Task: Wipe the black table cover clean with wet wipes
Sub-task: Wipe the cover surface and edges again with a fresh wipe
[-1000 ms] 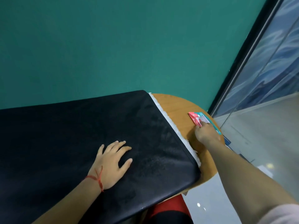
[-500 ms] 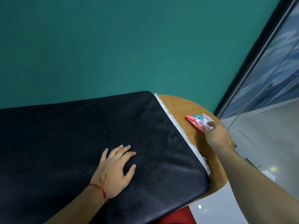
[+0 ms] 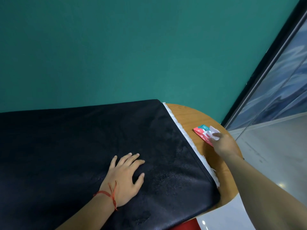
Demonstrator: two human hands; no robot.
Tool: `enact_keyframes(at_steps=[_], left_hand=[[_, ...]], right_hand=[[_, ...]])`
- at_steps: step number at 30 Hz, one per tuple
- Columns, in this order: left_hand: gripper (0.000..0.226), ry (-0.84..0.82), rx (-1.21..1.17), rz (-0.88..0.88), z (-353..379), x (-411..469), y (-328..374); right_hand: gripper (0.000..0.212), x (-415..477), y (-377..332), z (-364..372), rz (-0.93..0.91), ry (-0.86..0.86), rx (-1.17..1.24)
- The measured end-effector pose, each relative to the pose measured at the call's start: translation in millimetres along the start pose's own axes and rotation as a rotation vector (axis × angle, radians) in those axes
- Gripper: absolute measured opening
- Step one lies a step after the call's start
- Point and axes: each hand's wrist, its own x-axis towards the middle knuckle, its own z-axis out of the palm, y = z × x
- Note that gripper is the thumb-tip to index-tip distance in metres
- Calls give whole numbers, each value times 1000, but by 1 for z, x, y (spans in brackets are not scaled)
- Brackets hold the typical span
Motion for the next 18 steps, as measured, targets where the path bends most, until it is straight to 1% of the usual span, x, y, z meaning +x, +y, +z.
enact_keyframes(at_steps=[2,4,9,12,15,16,18], left_hand=[[54,-2,0,2,0,0,0],[54,8,-4,-1,-1,0,0],[54,4,1,2,0,0,0],[54,9,-8,2,0,0,1],[54,0,0,1,-1,-1,1],[54,1,3,-1,-1,-1,2],[54,4,6,-5,-1,-2,1]], right_hand=[[32,1,2,2,12,-27,-45],[35,-1,3,3,9,-30,-25],[43,-10,8,-6,-37,50,97],[40,-14,-2,-14,-86,97,132],[32,-13,-15,-25,-127,153,189],[30,-12,-16,-29,-146,166,174],[28,-12,-21,-35,-165,141,132]])
